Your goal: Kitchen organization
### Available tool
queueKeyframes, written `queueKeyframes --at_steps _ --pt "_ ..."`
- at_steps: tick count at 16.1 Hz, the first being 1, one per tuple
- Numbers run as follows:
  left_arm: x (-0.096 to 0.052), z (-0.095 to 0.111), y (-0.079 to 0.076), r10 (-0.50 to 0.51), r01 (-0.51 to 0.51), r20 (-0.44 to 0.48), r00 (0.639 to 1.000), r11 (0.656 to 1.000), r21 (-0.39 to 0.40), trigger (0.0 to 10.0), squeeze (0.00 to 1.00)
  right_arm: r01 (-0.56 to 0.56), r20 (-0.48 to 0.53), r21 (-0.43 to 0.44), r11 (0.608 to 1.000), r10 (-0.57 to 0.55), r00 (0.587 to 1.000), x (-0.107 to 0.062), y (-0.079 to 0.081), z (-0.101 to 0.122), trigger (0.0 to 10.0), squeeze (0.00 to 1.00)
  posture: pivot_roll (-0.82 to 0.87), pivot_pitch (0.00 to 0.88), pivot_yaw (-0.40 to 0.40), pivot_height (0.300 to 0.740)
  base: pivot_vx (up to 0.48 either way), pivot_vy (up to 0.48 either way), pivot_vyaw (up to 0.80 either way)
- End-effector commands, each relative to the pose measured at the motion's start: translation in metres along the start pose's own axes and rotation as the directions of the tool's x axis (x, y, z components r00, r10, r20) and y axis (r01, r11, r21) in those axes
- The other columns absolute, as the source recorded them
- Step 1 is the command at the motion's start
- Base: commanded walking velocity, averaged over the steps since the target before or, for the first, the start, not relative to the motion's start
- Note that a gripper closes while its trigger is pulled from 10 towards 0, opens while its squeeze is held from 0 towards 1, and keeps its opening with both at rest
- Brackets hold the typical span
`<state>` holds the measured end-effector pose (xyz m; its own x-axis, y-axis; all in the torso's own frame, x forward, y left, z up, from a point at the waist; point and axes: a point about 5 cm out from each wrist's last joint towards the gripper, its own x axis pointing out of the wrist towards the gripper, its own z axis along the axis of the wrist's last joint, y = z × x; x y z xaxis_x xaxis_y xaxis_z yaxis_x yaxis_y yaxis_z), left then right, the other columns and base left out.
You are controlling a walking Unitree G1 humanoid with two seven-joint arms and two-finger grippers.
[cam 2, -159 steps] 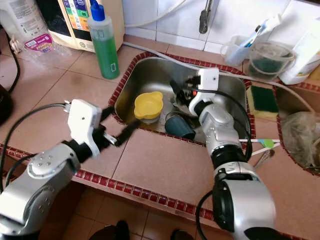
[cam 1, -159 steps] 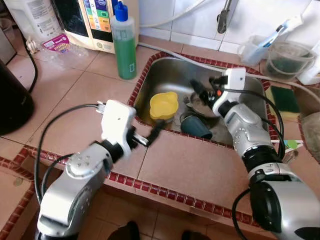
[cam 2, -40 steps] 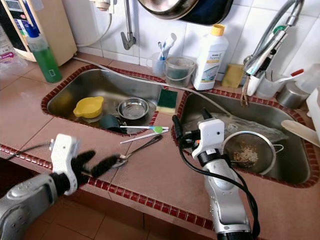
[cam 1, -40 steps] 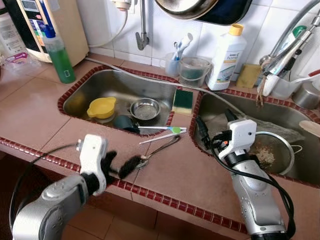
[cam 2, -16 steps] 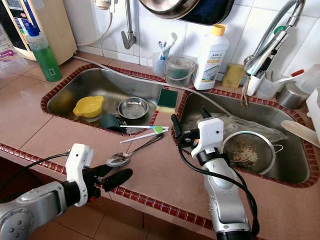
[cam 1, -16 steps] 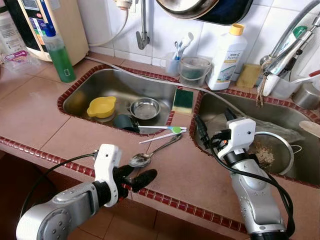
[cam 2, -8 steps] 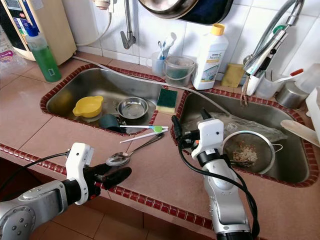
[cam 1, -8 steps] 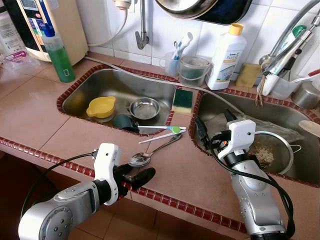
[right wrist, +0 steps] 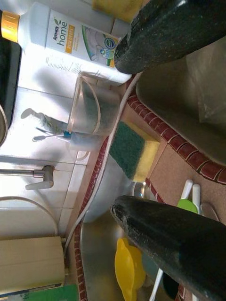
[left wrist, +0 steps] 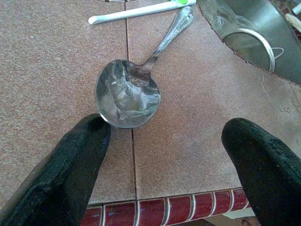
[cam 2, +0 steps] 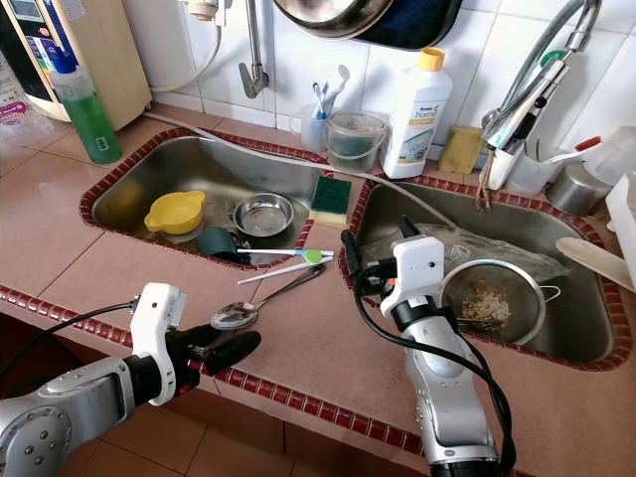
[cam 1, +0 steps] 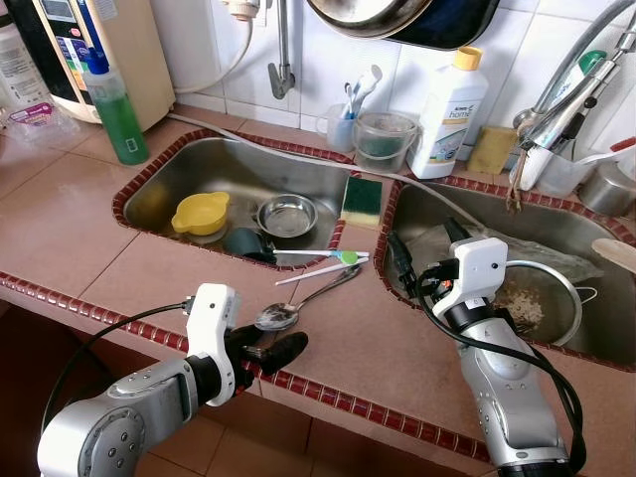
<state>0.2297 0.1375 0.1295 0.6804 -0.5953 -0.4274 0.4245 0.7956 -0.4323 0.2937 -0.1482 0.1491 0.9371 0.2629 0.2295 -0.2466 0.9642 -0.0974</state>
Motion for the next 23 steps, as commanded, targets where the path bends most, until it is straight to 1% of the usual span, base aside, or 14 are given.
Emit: queueKeyframes --at_steps 1,2,3,4,8,10,11,13,14,16,18,19,21,23 --pt "-0.006 -0.005 0.021 0.12 -0.12 -0.032 0.992 0.993 -0.015 10.0 0.0 -0.002 0.024 -0.005 1.0 0.002 1.0 0.001 -0.002 0.007 10.0 0.0 -0.08 0.099 -0.035 0.74 0.0 0.0 0.0" --pt "-0.007 -0.004 0.025 0.133 -0.134 -0.031 0.991 0.991 -0.007 10.0 0.0 -0.013 0.016 0.005 1.0 0.013 1.0 0.0 0.0 0.006 10.0 0.0 -0.08 0.099 -0.034 0.74 0.0 0.0 0.0" --pt "-0.007 -0.003 0.025 0.131 -0.131 -0.033 0.991 0.991 -0.003 10.0 0.0 -0.094 -0.01 0.019 0.995 0.095 0.995 -0.004 0.009 0.003 10.0 0.0 -0.08 0.098 -0.037 0.74 0.0 0.0 0.0" --pt "-0.006 -0.003 0.024 0.127 -0.127 -0.031 0.991 0.992 -0.001 10.0 0.0 -0.136 -0.022 0.023 0.99 0.136 0.99 -0.008 0.014 0.001 10.0 0.0 -0.08 0.098 -0.037 0.74 0.0 0.0 0.0" --pt "-0.003 -0.004 0.02 0.112 -0.112 -0.029 0.993 0.994 -0.005 10.0 0.0 -0.141 -0.067 0.003 0.99 0.14 0.988 -0.024 0.011 -0.005 10.0 0.0 -0.09 0.103 -0.041 0.74 0.0 0.0 0.0" --pt "-0.003 -0.005 0.021 0.117 -0.117 -0.034 0.993 0.993 -0.01 10.0 0.0 -0.179 -0.104 -0.001 0.984 0.178 0.979 -0.036 0.01 -0.008 10.0 0.0 -0.09 0.108 -0.037 0.74 0.0 0.0 0.0" --pt "-0.003 -0.005 0.022 0.121 -0.122 -0.036 0.992 0.992 -0.013 10.0 0.0 -0.193 -0.112 0.001 0.981 0.192 0.975 -0.039 0.01 -0.008 10.0 0.0 -0.09 0.108 -0.037 0.74 0.0 0.0 0.0" --pt "-0.004 -0.006 0.028 0.157 -0.158 -0.046 0.987 0.987 -0.011 10.0 0.0 -0.264 -0.149 0.022 0.964 0.264 0.953 -0.053 0.012 -0.01 10.0 0.0 -0.1 0.108 -0.031 0.74 0.0 0.0 0.0" --pt "-0.004 -0.007 0.029 0.169 -0.17 -0.048 0.984 0.985 -0.008 10.0 0.0 -0.281 -0.154 0.034 0.959 0.283 0.947 -0.055 0.013 -0.01 10.0 0.0 -0.1 0.109 -0.03 0.74 0.0 0.0 0.0" --pt "-0.004 -0.002 0.038 0.227 -0.227 -0.019 0.974 0.973 -0.026 10.0 0.0 -0.391 -0.156 0.085 0.917 0.399 0.903 -0.066 0.023 -0.006 10.0 0.0 -0.1 0.108 -0.028 0.74 0.0 0.0 0.0" --pt "-0.005 0.002 0.042 0.24 -0.24 -0.01 0.971 0.97 -0.025 10.0 0.0 -0.437 -0.169 0.098 0.894 0.448 0.878 -0.071 0.028 -0.007 10.0 0.0 -0.1 0.105 -0.029 0.74 0.0 0.0 0.0" --pt "-0.006 0.004 0.042 0.236 -0.236 -0.004 0.972 0.972 -0.024 10.0 0.0 -0.447 -0.173 0.099 0.889 0.457 0.872 -0.071 0.03 -0.008 10.0 0.0 -0.1 0.104 -0.027 0.74 0.0 0.0 0.0" --pt "-0.007 0.005 0.044 0.239 -0.238 0.0 0.971 0.971 -0.022 10.0 0.0 -0.45 -0.173 0.102 0.887 0.461 0.87 -0.07 0.031 -0.007 10.0 0.0 -0.1 0.1 -0.027 0.74 0.0 0.0 0.0" --pt "-0.003 0.002 0.04 0.221 -0.221 -0.01 0.975 0.975 -0.02 10.0 0.0 -0.455 -0.17 0.106 0.884 0.467 0.868 -0.07 0.031 -0.006 10.0 0.0 -0.1 0.097 -0.024 0.74 0.0 0.0 0.0"
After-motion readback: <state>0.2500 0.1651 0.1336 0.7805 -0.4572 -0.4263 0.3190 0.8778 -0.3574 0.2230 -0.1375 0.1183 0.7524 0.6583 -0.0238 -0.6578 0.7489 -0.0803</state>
